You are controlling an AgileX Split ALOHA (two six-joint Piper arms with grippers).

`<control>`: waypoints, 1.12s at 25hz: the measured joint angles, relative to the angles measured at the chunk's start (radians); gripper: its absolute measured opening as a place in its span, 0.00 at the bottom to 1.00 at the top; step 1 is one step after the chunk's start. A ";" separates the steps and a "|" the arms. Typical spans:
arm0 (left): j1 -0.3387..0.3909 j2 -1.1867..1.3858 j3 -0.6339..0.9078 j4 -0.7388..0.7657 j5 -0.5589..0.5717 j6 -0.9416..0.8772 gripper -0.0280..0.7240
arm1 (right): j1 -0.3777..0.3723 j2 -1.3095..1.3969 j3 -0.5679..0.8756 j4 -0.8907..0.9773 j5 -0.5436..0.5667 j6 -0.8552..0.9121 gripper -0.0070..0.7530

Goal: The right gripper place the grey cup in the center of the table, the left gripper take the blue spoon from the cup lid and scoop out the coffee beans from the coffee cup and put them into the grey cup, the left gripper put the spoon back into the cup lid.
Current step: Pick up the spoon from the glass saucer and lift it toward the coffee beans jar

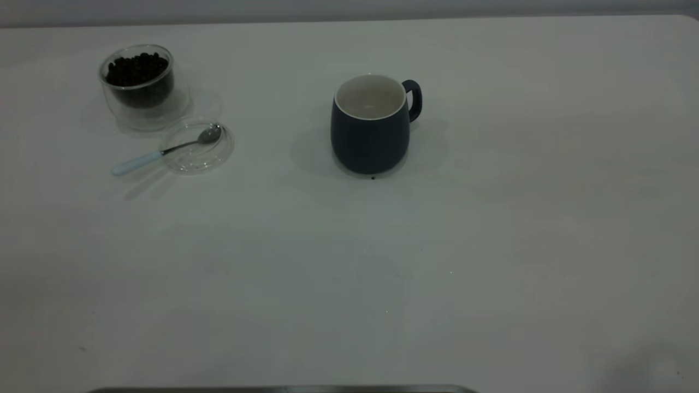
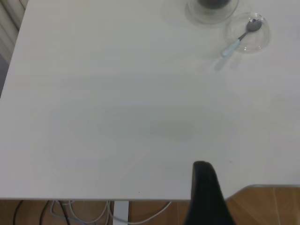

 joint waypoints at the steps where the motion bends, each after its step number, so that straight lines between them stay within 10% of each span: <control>1: 0.000 0.000 0.000 0.000 0.000 0.000 0.79 | -0.037 -0.060 0.042 0.011 -0.016 0.000 0.61; 13: 0.000 0.000 0.000 0.000 0.000 0.000 0.79 | -0.447 -0.685 0.241 -0.021 -0.091 0.019 0.61; 28: 0.000 0.000 0.000 0.000 0.000 -0.003 0.79 | -0.552 -0.821 0.344 -0.110 -0.098 0.138 0.61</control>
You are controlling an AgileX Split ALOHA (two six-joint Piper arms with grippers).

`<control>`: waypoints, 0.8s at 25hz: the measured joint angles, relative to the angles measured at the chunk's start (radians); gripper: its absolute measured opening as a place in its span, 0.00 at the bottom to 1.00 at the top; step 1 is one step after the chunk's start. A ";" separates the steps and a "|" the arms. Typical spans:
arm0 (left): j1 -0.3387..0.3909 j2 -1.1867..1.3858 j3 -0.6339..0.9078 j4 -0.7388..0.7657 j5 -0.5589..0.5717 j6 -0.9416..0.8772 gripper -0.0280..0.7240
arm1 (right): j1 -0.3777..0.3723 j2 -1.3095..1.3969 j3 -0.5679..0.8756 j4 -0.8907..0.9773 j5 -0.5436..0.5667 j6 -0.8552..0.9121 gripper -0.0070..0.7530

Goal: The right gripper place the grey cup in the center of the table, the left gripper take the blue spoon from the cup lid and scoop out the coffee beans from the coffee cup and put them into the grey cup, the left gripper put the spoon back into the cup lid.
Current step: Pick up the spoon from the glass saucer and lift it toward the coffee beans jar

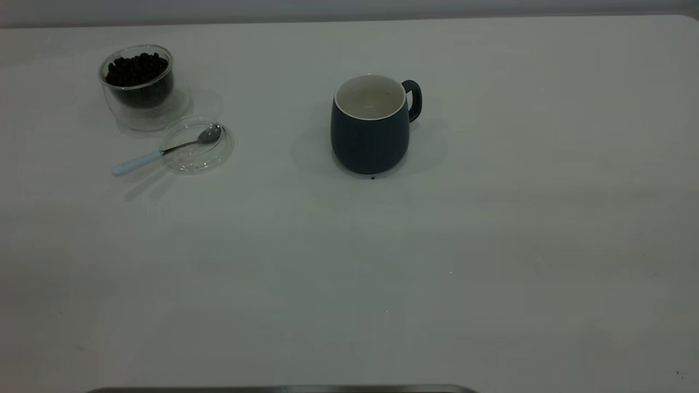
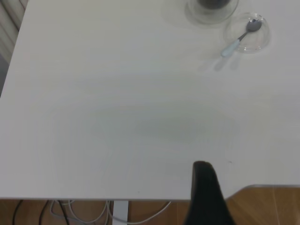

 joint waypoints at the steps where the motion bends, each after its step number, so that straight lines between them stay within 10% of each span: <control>1: 0.000 0.000 0.000 0.000 0.000 0.000 0.79 | 0.000 0.000 0.001 0.000 0.000 -0.004 0.61; 20: 0.000 0.000 0.000 0.000 0.000 0.001 0.79 | 0.000 0.000 0.001 0.001 0.000 -0.016 0.61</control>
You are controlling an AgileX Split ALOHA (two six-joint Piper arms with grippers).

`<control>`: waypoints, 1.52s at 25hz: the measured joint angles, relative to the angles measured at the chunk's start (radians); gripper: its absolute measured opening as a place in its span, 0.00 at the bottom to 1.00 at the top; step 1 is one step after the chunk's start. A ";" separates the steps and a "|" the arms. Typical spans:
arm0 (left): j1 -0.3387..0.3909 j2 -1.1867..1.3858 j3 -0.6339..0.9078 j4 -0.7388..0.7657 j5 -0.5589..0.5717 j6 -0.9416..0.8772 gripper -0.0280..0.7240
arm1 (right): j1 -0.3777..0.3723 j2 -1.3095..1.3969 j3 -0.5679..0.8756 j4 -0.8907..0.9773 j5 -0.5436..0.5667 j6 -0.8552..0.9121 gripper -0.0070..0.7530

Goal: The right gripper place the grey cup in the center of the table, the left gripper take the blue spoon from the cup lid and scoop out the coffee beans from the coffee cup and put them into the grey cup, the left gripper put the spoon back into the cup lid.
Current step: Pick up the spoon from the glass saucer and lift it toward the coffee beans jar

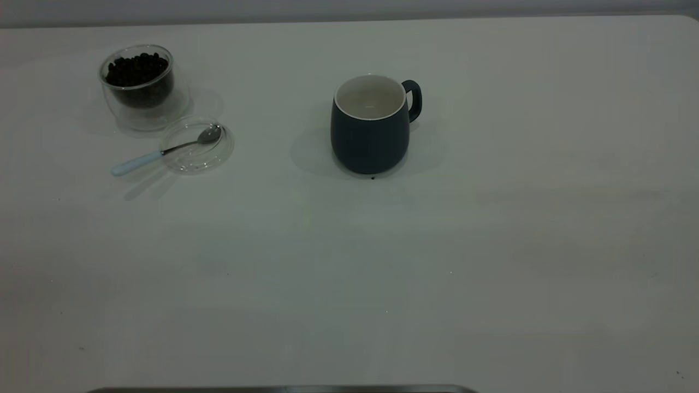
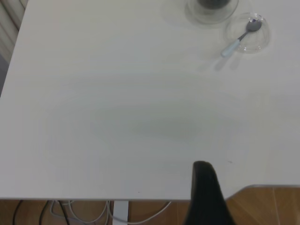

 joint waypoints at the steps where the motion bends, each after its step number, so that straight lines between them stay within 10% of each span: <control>1: 0.000 0.000 0.000 0.000 0.000 0.000 0.79 | 0.000 0.000 0.000 0.000 0.000 0.000 0.61; 5: 0.000 0.002 -0.015 -0.021 -0.025 -0.014 0.79 | 0.000 0.000 0.000 0.000 0.000 0.000 0.61; 20: 0.000 0.823 -0.149 -0.632 -0.688 -0.013 0.79 | 0.000 0.000 0.000 0.000 0.000 0.000 0.61; 28: 0.019 1.292 -0.247 -1.021 -0.784 0.287 0.79 | 0.000 0.000 0.000 0.000 0.000 0.000 0.61; 38: 0.249 1.692 -0.317 -1.230 -0.684 0.564 0.78 | 0.000 0.000 0.000 0.000 0.000 0.000 0.61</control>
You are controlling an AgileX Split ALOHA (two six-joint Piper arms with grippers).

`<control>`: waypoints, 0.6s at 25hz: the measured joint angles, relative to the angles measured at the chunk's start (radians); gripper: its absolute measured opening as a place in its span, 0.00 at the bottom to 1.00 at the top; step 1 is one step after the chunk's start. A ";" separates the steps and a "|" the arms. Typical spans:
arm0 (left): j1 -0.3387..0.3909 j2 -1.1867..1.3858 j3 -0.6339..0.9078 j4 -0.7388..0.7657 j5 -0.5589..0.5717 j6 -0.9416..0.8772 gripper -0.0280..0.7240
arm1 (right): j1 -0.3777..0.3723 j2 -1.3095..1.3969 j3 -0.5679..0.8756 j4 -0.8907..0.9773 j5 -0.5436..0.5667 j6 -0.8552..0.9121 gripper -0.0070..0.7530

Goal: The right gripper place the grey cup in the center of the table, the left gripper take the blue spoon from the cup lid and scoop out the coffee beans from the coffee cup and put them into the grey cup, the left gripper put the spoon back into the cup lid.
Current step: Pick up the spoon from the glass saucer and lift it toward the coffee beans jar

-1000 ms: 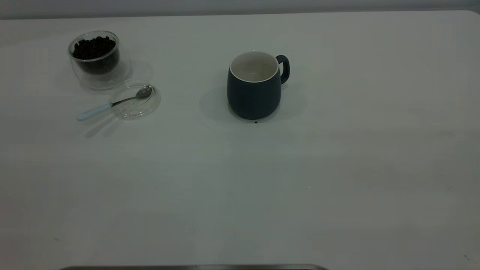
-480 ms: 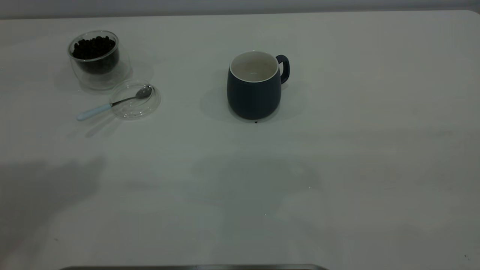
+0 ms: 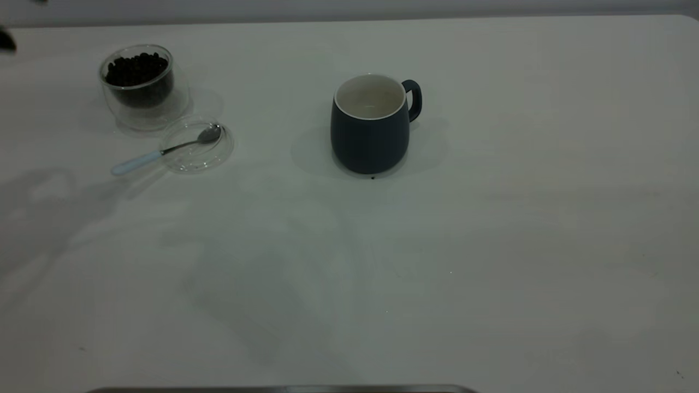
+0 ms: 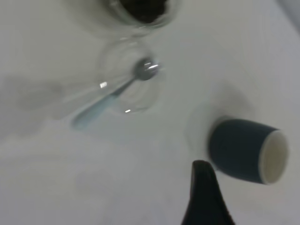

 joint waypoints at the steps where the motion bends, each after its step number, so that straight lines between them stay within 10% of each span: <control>1: 0.022 0.035 -0.002 -0.015 0.023 0.026 0.78 | 0.000 0.000 0.000 0.000 0.000 0.000 0.61; 15: 0.155 0.379 -0.014 -0.197 0.100 0.494 0.78 | 0.000 0.000 0.000 0.000 0.000 0.000 0.61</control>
